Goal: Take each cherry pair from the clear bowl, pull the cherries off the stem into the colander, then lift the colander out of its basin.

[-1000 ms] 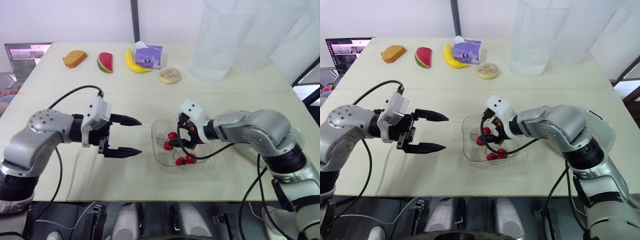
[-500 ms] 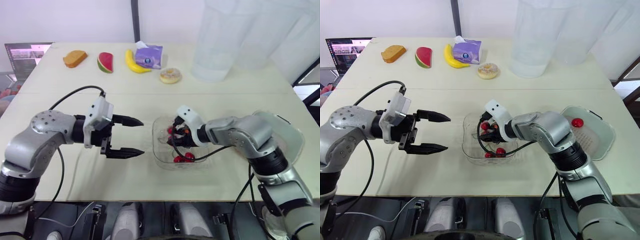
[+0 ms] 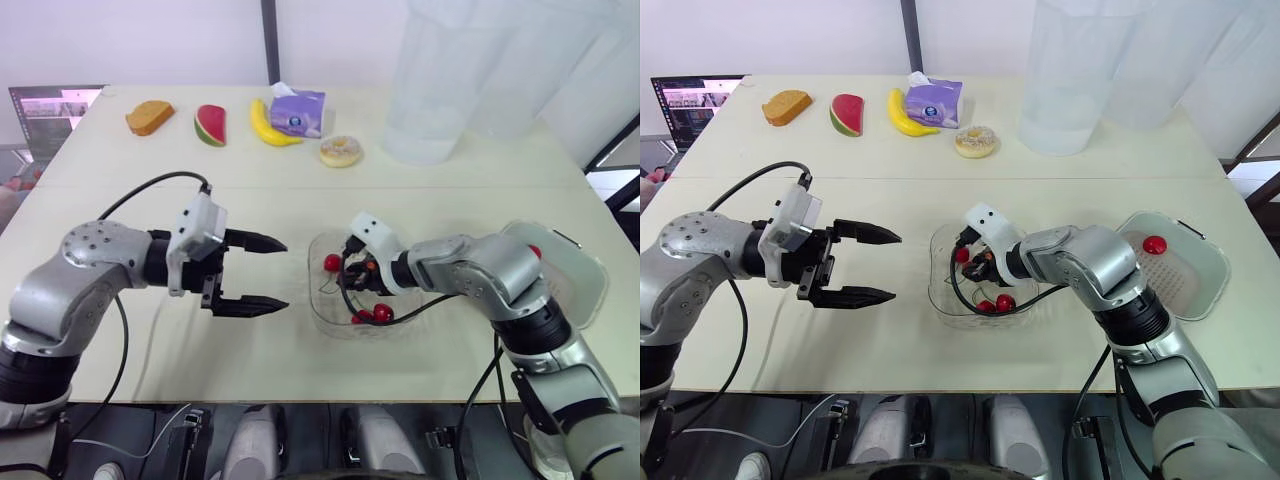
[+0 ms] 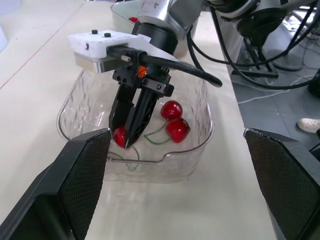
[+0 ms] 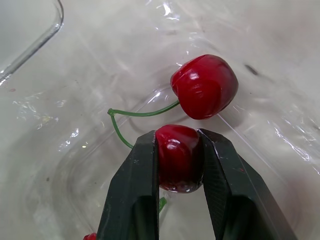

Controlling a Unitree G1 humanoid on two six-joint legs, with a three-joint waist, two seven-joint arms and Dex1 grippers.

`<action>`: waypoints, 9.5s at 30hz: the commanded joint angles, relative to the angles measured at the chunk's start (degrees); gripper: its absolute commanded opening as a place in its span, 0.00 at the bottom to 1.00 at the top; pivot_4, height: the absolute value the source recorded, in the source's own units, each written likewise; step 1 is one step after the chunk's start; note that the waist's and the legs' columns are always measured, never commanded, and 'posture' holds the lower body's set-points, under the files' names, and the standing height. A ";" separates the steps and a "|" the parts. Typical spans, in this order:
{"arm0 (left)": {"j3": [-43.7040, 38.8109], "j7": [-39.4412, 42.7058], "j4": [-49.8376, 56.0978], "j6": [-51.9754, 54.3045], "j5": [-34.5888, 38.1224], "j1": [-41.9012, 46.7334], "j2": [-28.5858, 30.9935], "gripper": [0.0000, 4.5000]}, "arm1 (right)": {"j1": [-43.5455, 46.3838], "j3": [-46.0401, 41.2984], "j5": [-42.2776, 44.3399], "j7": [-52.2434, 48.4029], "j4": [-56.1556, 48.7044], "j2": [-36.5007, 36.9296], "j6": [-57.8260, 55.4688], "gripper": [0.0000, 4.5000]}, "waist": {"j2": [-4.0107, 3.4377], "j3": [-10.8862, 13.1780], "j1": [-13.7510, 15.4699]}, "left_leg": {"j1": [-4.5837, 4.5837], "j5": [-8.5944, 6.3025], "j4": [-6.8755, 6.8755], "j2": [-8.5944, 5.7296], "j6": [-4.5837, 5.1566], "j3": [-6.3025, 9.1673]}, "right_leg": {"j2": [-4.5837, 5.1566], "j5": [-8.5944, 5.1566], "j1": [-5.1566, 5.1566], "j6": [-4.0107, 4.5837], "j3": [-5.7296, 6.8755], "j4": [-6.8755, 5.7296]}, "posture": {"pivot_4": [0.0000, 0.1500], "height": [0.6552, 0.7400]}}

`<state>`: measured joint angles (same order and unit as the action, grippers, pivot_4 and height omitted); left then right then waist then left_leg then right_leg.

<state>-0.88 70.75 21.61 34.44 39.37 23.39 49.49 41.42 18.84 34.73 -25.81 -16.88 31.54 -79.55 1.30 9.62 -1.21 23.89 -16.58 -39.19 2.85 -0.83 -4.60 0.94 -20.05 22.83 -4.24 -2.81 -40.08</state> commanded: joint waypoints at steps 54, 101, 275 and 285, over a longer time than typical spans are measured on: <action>7.27 -3.36 -14.44 -17.38 -6.56 10.31 -27.03 0.71 | -7.34 -26.06 78.27 26.43 10.00 12.75 7.63 0.16 | -0.04 -0.02 0.18 | 0.09 0.05 -0.03 0.03 0.08 0.04 | -0.08 0.05 -0.05 -0.08 -0.04 0.07 | 1.00 1.00; 1.77 -9.85 -14.01 6.43 5.35 17.38 -24.24 0.00 | -11.67 -30.64 78.16 22.61 5.82 26.10 10.59 0.86 | -0.03 -0.02 0.24 | 0.18 0.04 -0.03 0.03 0.08 0.11 | -0.12 0.05 -0.03 -0.09 -0.01 0.17 | 1.00 1.00; 2.65 -9.04 -12.55 15.70 10.25 22.95 -23.17 0.00 | -25.29 -47.33 30.41 -3.87 -16.74 27.82 13.89 0.06 | -0.03 -0.01 0.76 | 0.19 0.14 -0.03 -0.05 -0.08 0.19 | -0.02 0.05 -0.08 -0.08 0.05 0.18 | 1.00 1.00; 1.47 -10.71 -10.19 17.68 12.72 21.91 -22.84 0.00 | -46.97 -66.78 16.58 3.97 -14.92 22.03 14.37 0.06 | -0.09 -0.05 0.22 | 0.08 0.39 0.02 -0.01 -0.52 0.19 | -0.22 0.04 -0.12 -0.09 -0.04 0.13 | 1.00 1.00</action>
<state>1.91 60.13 9.37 52.15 50.73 45.06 26.37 -5.73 -44.53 51.98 -22.21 -29.84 53.56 -66.01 1.21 9.57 -0.98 23.91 -16.18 -39.16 2.83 -1.36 -4.44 0.70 -20.01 22.69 -4.33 -2.89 -39.98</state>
